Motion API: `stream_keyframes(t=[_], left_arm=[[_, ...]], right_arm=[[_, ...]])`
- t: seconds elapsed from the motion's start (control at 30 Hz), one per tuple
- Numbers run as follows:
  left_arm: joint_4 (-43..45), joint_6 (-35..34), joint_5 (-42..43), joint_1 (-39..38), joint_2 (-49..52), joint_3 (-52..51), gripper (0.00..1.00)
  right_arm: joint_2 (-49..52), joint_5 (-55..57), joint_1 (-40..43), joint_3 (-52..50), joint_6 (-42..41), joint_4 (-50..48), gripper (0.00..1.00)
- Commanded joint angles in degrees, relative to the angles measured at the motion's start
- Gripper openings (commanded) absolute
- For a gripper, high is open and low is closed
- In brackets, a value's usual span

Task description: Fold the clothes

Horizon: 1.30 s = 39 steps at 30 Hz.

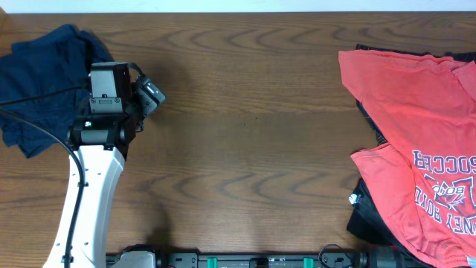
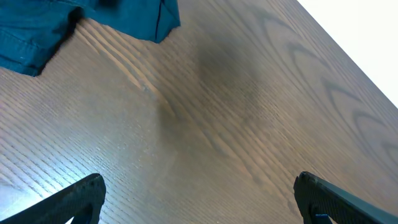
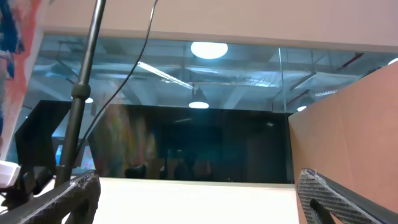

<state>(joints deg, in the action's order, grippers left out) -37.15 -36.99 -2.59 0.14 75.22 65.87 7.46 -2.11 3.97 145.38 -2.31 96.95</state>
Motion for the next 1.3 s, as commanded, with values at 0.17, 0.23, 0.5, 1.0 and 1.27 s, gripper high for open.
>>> stream_keyframes(t=[0.17,0.23,0.5,1.0,1.27], left_arm=[[-0.17,1.2,-1.11,-0.07,0.0,0.7,0.98],[-0.17,1.22,-1.11,-0.07,0.0,0.7,0.98],[-0.17,1.2,-1.11,-0.07,0.0,0.7,0.98],[-0.17,1.2,-1.11,-0.07,0.0,0.7,0.98],[-0.17,1.22,-1.11,-0.07,0.0,0.7,0.98]], right_arm=[[-2.47,3.23,0.37,-0.46,0.72,-3.04,0.99],[-2.71,3.43,0.37,-0.48,0.72,-3.96,0.99],[-2.71,3.41,0.13,-14.73,2.1,-16.33,0.99],[-2.71,-0.48,-1.14,-88.96,2.14,-66.29,0.99],[-2.84,-6.8,-1.14,-111.23,1.97,-76.54,0.99]])
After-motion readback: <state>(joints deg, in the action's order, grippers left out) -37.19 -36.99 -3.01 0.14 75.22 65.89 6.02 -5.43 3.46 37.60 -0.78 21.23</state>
